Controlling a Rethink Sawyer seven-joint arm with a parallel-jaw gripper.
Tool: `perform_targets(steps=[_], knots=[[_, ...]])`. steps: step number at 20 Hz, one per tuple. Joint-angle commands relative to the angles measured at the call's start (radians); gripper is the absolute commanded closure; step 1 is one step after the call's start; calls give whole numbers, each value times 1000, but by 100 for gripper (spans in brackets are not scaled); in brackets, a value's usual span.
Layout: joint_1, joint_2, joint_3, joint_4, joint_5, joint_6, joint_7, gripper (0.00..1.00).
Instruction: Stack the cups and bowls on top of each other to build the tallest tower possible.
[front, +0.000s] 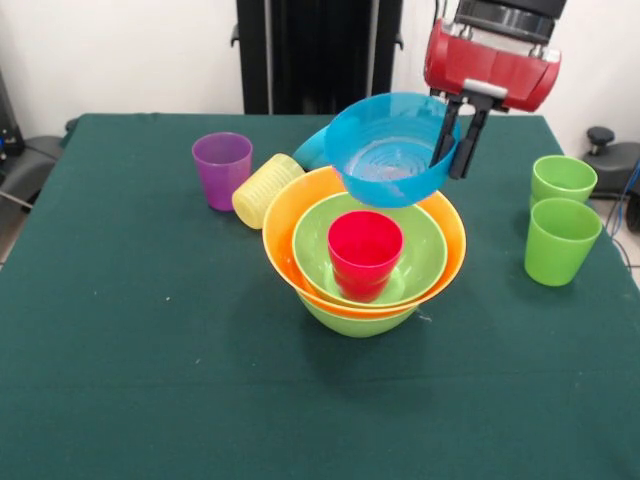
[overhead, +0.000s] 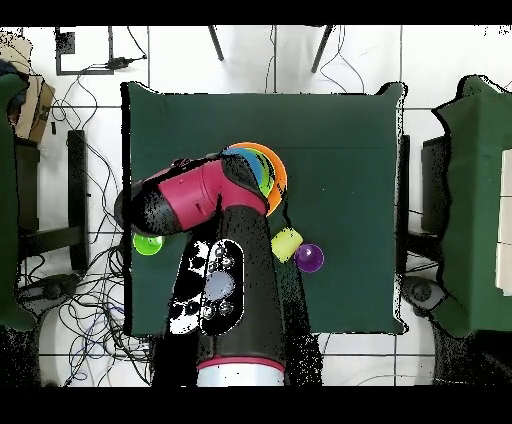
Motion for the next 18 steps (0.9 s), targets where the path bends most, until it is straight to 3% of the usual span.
perform_targets(steps=[1, 8, 18], knots=[[16, 76, 14, -54, -107, -84, -24, 100], [26, 88, -11, -59, -107, -123, -31, 100], [-14, 110, 28, -66, -84, -140, -91, 100]])
